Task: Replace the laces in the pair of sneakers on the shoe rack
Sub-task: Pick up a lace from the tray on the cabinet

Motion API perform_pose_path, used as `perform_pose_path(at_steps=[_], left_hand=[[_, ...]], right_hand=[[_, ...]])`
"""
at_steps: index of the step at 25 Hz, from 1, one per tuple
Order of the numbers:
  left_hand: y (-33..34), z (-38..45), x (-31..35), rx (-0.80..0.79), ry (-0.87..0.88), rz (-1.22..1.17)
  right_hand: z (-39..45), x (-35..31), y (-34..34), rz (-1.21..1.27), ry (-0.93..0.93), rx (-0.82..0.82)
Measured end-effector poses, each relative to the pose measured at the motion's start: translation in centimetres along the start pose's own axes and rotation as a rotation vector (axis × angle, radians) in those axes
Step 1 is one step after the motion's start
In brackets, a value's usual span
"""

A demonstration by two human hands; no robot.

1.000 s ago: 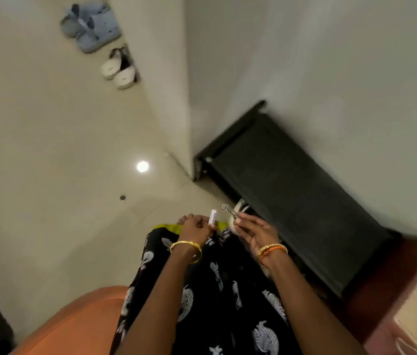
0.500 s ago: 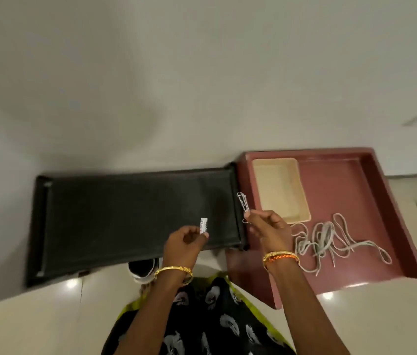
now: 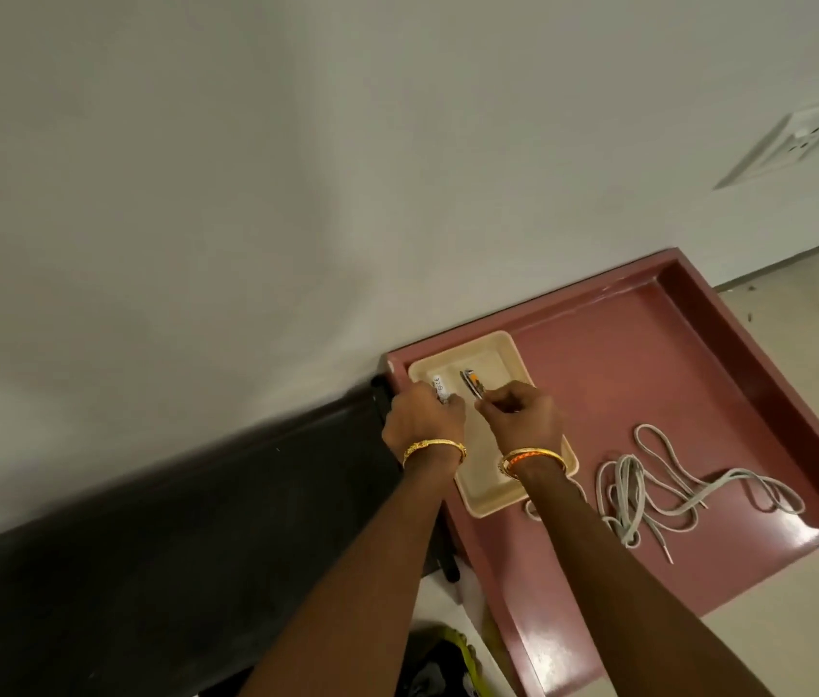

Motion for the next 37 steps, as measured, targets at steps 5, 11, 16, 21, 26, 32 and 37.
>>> perform_pose_path(at_steps=[5, 11, 16, 21, 26, 32, 37], left_hand=[[1.1, 1.3, 1.7, 0.003, 0.139, 0.289], [0.8, 2.3, 2.0, 0.032, 0.092, 0.248], [-1.1, 0.6, -1.9, 0.294, -0.03, -0.275], [0.1, 1.3, -4.1, 0.192, -0.085, -0.448], [-0.4, 1.2, -4.5, 0.166, -0.079, -0.451], [-2.5, -1.3, -7.4, 0.154, 0.109, -0.167], [-5.6, -8.8, -15.1, 0.29, 0.189, 0.097]], right_hand=[[1.9, 0.3, 2.2, -0.089, -0.09, -0.068], [2.2, 0.5, 3.5, -0.114, -0.171, -0.119], [1.2, 0.1, 4.2, -0.128, -0.309, -0.123], [1.0, 0.4, 5.0, -0.069, -0.302, -0.17], [0.9, 0.4, 5.2, -0.077, -0.303, -0.27], [-1.9, -1.3, 1.5, -0.142, -0.37, -0.012], [-12.1, -3.8, 2.1, -0.23, -0.658, -0.148]])
Point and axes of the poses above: each hand's wrist, its own z-axis towards the middle knuckle, its own y-axis out of the palm, x = y × z, the point moved 4 cm from there along z, towards the middle knuckle, and after that the axes turned 4 degrees about x, right-handed, at the moved point
